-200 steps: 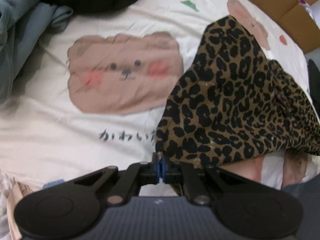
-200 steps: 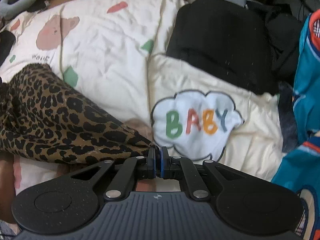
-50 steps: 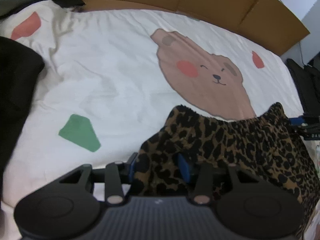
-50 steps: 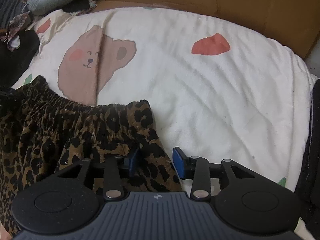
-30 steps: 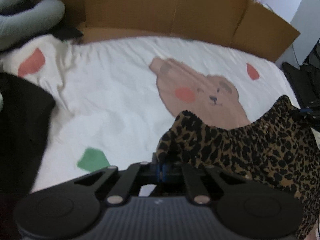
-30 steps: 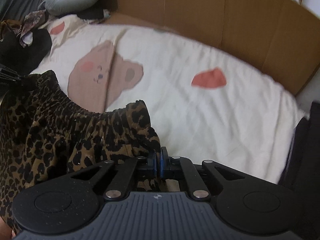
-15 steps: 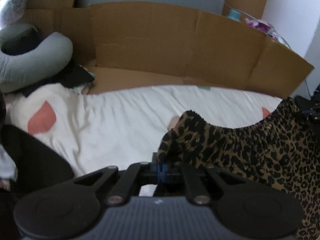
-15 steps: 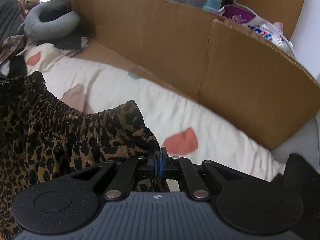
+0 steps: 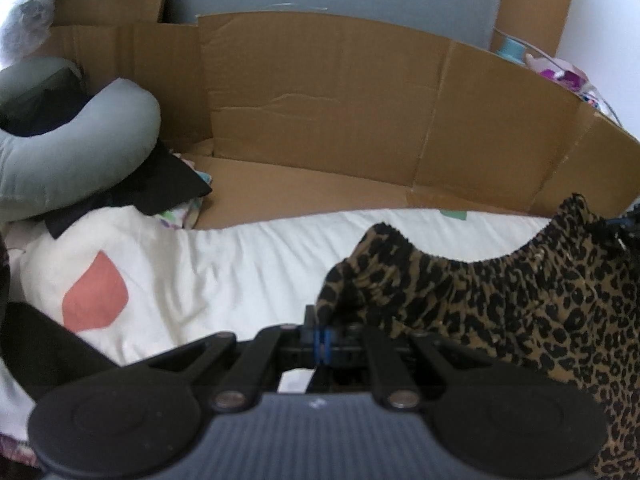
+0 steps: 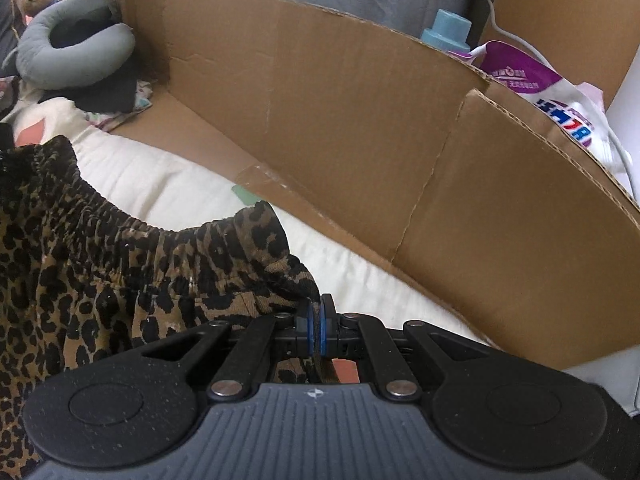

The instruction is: Fold clothes

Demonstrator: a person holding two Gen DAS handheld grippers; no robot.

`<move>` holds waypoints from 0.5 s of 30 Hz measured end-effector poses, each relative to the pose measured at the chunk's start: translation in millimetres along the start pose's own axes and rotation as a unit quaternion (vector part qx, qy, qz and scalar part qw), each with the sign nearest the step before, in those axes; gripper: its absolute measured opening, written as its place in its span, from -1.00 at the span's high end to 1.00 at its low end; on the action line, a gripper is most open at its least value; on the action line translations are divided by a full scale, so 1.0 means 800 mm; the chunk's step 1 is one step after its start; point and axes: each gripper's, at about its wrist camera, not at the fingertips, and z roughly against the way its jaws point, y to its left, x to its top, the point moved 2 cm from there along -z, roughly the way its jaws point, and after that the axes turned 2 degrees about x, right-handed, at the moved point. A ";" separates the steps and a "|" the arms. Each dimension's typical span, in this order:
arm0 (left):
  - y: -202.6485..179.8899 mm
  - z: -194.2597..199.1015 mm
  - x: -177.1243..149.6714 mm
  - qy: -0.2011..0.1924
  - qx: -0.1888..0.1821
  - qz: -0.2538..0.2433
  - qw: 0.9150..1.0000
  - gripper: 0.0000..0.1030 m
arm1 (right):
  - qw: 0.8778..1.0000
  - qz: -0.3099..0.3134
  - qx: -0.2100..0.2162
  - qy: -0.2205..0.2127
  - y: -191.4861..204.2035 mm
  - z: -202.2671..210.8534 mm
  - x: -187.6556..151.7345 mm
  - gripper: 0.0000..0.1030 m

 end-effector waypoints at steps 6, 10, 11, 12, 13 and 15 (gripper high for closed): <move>0.003 -0.020 0.021 -0.006 0.005 0.006 1.000 0.95 | 1.000 -0.003 -0.015 0.001 -0.007 -0.023 0.020 0.99; 0.002 -0.041 0.028 0.021 0.028 0.000 0.999 0.68 | 1.000 -0.017 -0.014 0.008 -0.016 -0.042 0.029 0.64; 0.002 -0.047 0.029 0.029 0.035 -0.001 0.999 0.50 | 0.999 -0.019 -0.023 0.014 -0.018 -0.046 0.028 0.50; 0.005 -0.046 0.028 0.027 0.042 0.001 0.999 0.34 | 0.999 -0.022 -0.025 0.012 -0.020 -0.046 0.027 0.22; 0.008 -0.044 0.027 0.026 0.049 0.004 0.998 0.29 | 0.999 -0.025 -0.027 0.008 -0.022 -0.044 0.025 0.20; 0.016 -0.037 0.024 0.026 0.042 0.019 0.999 0.19 | 0.999 -0.031 -0.028 0.001 -0.027 -0.039 0.022 0.18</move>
